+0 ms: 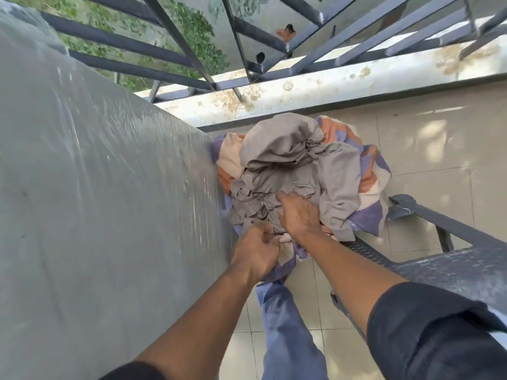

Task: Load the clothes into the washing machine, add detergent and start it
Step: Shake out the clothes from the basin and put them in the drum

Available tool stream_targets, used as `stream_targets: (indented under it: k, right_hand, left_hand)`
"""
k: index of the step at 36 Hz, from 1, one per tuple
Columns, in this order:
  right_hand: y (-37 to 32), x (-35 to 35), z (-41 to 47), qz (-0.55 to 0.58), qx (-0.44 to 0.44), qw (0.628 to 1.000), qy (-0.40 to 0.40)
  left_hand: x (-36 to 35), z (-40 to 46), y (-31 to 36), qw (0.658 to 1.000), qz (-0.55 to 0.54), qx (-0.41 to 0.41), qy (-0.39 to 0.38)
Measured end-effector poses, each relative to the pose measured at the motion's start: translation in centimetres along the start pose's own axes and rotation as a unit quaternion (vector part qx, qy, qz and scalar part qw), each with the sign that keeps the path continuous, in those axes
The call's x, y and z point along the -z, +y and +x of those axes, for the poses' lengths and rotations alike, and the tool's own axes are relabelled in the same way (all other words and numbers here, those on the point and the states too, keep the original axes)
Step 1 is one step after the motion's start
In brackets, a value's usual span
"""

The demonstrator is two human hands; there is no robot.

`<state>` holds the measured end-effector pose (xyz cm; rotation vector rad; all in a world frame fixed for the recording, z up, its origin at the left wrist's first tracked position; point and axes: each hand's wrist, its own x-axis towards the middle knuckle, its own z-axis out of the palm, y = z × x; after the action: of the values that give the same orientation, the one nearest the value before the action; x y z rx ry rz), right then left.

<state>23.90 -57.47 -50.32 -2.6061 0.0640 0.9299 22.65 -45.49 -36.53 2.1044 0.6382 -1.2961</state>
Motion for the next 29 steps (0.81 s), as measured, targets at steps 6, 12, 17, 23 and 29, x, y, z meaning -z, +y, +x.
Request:
stream_targets:
  k: [6, 12, 17, 23, 29]
  right_hand:
    - [-1.0, -0.7, 1.2, -0.003, -0.014, 1.0, 0.013]
    - [-0.8, 1.1, -1.3, 0.074, 0.02, 0.995, 0.06]
    - [-1.0, 5.0, -5.2, 0.131, 0.028, 0.982, 0.132]
    - [-4.1, 11.3, -11.0, 0.268, 0.056, 0.951, 0.143]
    - [-7.6, 19.5, -19.4, 0.338, 0.077, 0.923, 0.165]
  left_hand:
    - [-0.8, 0.8, -0.9, 1.0, -0.005, -0.019, 0.003]
    - [-0.4, 0.0, -1.6, 1.0, -0.001, -0.008, 0.015]
    - [-0.1, -2.7, -0.8, 0.998, 0.04, -0.03, 0.027]
    - [1.2, -6.6, 0.9, 0.992, 0.0, -0.089, 0.086]
    - [4.6, -12.5, 2.8, 0.974, -0.086, -0.154, 0.141]
